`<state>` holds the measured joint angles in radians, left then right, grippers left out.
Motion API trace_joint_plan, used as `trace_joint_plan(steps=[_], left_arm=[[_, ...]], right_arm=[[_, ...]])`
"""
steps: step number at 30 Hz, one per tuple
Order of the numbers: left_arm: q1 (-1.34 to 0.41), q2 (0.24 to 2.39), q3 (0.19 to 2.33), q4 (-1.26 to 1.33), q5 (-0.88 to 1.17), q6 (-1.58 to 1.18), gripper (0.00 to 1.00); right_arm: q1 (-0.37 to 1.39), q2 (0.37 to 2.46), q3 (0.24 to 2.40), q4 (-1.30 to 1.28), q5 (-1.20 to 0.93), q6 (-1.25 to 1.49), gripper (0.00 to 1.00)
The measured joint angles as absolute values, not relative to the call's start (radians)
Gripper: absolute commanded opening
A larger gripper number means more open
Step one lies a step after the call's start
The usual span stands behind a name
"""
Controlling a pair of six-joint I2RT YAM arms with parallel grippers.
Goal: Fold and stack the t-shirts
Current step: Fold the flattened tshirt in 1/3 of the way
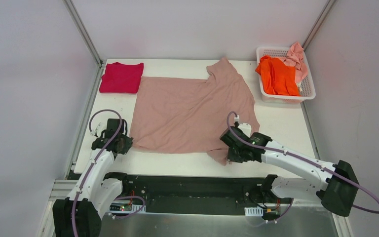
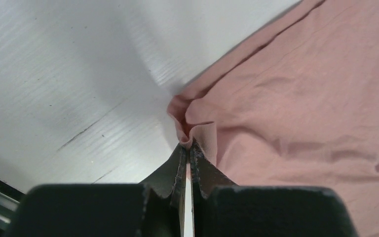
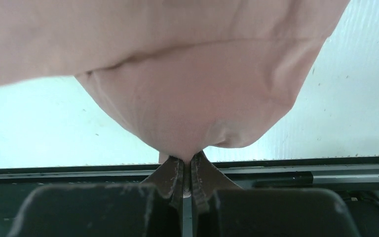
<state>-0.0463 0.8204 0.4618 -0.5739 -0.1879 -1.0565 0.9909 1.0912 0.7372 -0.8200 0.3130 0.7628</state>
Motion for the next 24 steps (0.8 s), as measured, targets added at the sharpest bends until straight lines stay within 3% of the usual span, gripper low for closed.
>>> trace_joint_plan(steps=[14,24], left_arm=[[-0.046,1.063,0.680,-0.549,-0.191,-1.033,0.00],[-0.046,1.215,0.798,-0.516,-0.223,-1.005,0.00]], right_arm=[[0.693,1.153,0.912,-0.760,0.294,0.549,0.00],[0.566,1.322,1.049,-0.727,0.252,0.434,0.00]])
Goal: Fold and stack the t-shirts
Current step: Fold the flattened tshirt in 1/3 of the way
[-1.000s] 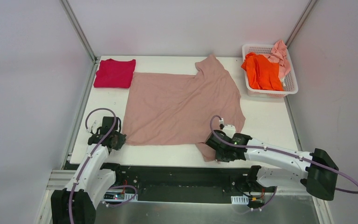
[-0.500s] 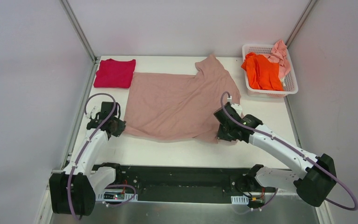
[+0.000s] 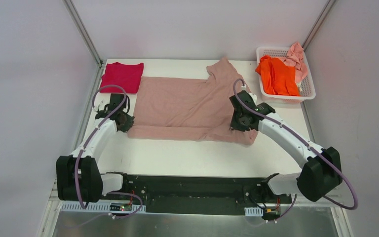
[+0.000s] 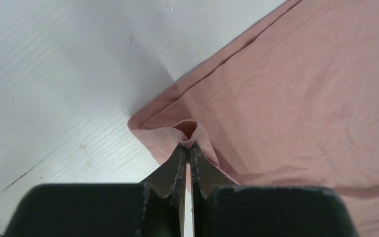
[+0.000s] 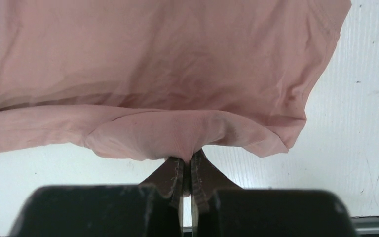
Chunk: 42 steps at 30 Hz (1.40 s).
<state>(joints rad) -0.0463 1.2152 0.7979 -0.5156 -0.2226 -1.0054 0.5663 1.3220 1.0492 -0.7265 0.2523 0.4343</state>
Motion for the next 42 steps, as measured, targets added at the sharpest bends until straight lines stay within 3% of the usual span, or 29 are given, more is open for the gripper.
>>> trace_joint_plan(steps=[11,28,40,42], left_arm=[[-0.046,1.420,0.890,-0.455,-0.224,-0.980,0.00],[-0.046,1.427,0.931,-0.444,-0.347,-0.974,0.00],[-0.046,1.583,1.018,-0.378,-0.330,-0.929,0.00],[-0.046,1.607,1.033,-0.374,-0.323,-0.921,0.04]], right_arm=[[0.501,1.501,1.220,-0.718,0.258,0.404,0.00],[0.439,1.589,1.293,-0.722,0.302,0.390,0.00],[0.410,1.684,1.358,-0.725,0.302,0.384,0.00],[0.407,1.702,1.370,-0.725,0.303,0.384,0.00]])
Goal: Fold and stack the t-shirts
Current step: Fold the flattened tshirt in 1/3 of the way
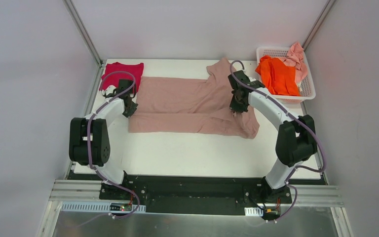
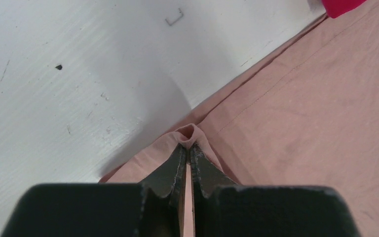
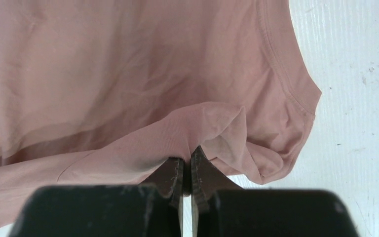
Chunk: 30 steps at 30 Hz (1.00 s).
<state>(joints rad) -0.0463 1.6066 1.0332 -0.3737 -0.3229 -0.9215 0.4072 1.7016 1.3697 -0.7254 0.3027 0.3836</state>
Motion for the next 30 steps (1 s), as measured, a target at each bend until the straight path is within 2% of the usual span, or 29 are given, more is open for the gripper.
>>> trace_joint_plan(steps=[4,6,8,10,12,15,16,17,18,19,22,30], left_arm=[[-0.046,1.658,1.060,-0.363,-0.321,-0.896,0.13],[-0.046,1.683,1.073,-0.361,-0.321,-0.888,0.20],[-0.046,1.704,1.082,-0.355,-0.321,-0.874,0.40],[-0.046,1.719,1.090,-0.354,-0.321,-0.860,0.51],[-0.046,1.730,1.102,-0.355,-0.317,-0.847,0.65],[-0.046,1.732,1.120,-0.355,-0.309,-0.815,0.96],[-0.046,1.732,1.127,-0.354,-0.304,-0.806,0.99],[-0.046,1.729,1.132,-0.353,-0.299,-0.797,0.99],[-0.046,1.724,1.132,-0.353,-0.297,-0.794,0.99],[-0.046,1.716,1.132,-0.357,-0.294,-0.791,0.99],[-0.046,1.663,1.126,-0.366,-0.266,-0.783,0.99],[-0.113,1.499,1.086,-0.372,-0.110,-0.749,0.99]], right_arm=[[0.399,1.766,1.412,-0.726,0.307,0.384,0.00],[0.393,1.811,1.448,-0.726,0.310,0.384,0.00],[0.385,1.858,1.485,-0.725,0.312,0.384,0.04],[0.379,1.901,1.520,-0.725,0.314,0.385,0.17],[0.374,1.946,1.559,-0.726,0.311,0.385,0.37],[0.360,2.003,1.615,-0.723,0.295,0.385,0.57],[0.349,2.020,1.637,-0.722,0.282,0.381,0.61],[0.340,2.026,1.649,-0.720,0.271,0.385,0.71],[0.325,2.028,1.654,-0.712,0.246,0.382,0.87],[0.311,2.025,1.655,-0.710,0.226,0.383,0.98],[0.278,1.970,1.591,-0.660,0.171,0.385,1.00],[0.270,1.619,1.206,-0.500,-0.113,0.453,0.99]])
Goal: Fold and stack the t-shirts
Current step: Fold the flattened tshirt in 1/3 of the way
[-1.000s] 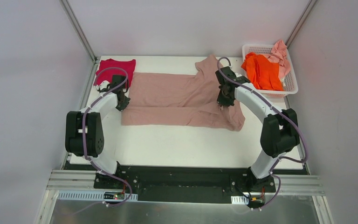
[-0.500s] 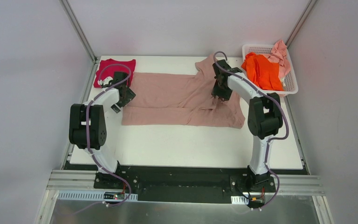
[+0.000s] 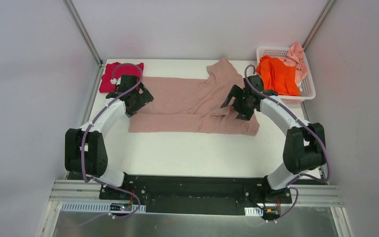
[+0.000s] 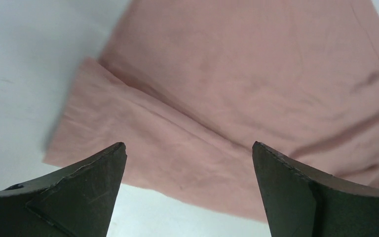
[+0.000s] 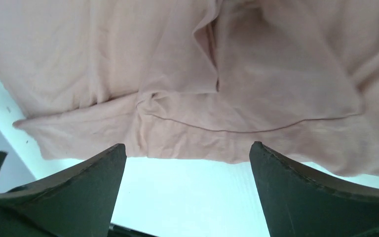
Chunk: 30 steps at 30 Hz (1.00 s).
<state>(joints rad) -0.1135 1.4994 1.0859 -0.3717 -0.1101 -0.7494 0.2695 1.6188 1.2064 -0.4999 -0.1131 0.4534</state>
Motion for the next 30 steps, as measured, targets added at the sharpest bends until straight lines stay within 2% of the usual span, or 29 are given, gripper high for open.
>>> trace_joint_plan(steps=[5,10,15,23,30], left_arm=[[-0.224,1.539,1.084,-0.372,-0.021,-0.719,0.99],[-0.241,1.620,1.058,-0.372,0.008,-0.711,0.99],[-0.234,1.651,1.024,-0.382,-0.008,-0.704,0.99],[-0.234,1.651,1.020,-0.379,-0.033,-0.696,0.99],[-0.234,1.647,1.020,-0.379,-0.035,-0.689,0.99]], right_arm=[[0.297,1.655,1.152,-0.426,-0.206,0.489,1.00],[0.313,1.777,1.195,-0.385,-0.221,0.498,0.99],[0.315,1.910,1.343,-0.379,-0.194,0.496,0.99],[0.326,2.093,1.710,-0.456,-0.081,0.477,1.00],[0.331,2.167,1.892,-0.573,0.015,0.461,1.00]])
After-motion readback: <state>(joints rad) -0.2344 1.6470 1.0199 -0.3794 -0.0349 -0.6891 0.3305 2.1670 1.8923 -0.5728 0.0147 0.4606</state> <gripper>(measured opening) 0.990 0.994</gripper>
